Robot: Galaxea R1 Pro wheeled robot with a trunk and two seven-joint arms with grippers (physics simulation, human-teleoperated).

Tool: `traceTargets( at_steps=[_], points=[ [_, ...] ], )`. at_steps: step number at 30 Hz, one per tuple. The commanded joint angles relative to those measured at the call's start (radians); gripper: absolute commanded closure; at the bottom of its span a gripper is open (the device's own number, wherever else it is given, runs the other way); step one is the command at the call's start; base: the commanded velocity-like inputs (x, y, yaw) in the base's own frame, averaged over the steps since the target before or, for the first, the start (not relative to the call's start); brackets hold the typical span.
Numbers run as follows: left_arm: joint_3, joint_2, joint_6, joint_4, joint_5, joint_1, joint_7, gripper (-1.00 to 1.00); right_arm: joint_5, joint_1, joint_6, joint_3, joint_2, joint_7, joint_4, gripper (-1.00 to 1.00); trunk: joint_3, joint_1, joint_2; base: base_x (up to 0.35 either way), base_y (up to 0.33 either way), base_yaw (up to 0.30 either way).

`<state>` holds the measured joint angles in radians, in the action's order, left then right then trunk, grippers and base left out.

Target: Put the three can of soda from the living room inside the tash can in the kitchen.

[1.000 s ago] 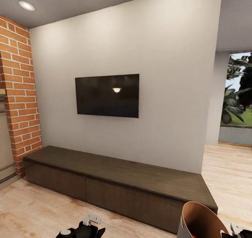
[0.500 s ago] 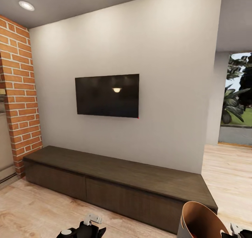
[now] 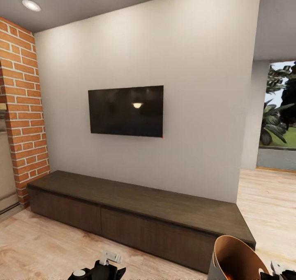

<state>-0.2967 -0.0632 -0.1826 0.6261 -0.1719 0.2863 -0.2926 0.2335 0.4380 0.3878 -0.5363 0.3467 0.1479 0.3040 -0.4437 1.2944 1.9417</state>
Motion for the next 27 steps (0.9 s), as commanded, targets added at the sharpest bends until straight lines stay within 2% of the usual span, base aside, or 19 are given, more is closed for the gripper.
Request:
traceTargets(
  at_steps=[1,4,9,11,27],
  points=[
    [0.0,0.0,0.0,0.0,0.0,0.0,-0.001,-1.0,-0.012,0.001,-0.017,-0.006,0.003,0.008,0.003,1.0,-0.003,0.004,0.007,0.0,0.0,0.0],
    [-0.001,0.001,0.0,0.0,0.0,0.0,-0.001,-1.0,-0.012,0.001,-0.047,-0.007,0.006,0.019,0.005,1.0,-0.012,0.015,0.028,0.0,0.0,0.0],
    [-0.001,0.002,0.0,0.0,0.0,0.0,-0.002,-1.0,-0.009,0.001,-0.079,-0.008,0.01,0.1,0.008,1.0,-0.028,0.035,0.063,0.0,0.0,0.0],
    [-0.001,0.002,0.0,0.0,0.0,0.0,-0.002,-1.0,-0.008,0.001,-0.082,-0.008,0.011,0.112,0.01,1.0,-0.034,0.042,0.077,0.0,0.0,0.0],
    [-0.001,0.002,0.0,0.0,0.0,0.0,-0.002,-1.0,-0.008,0.002,-0.087,-0.008,0.012,0.134,0.025,1.0,-0.085,0.104,0.189,0.0,0.0,0.0]
  ],
)
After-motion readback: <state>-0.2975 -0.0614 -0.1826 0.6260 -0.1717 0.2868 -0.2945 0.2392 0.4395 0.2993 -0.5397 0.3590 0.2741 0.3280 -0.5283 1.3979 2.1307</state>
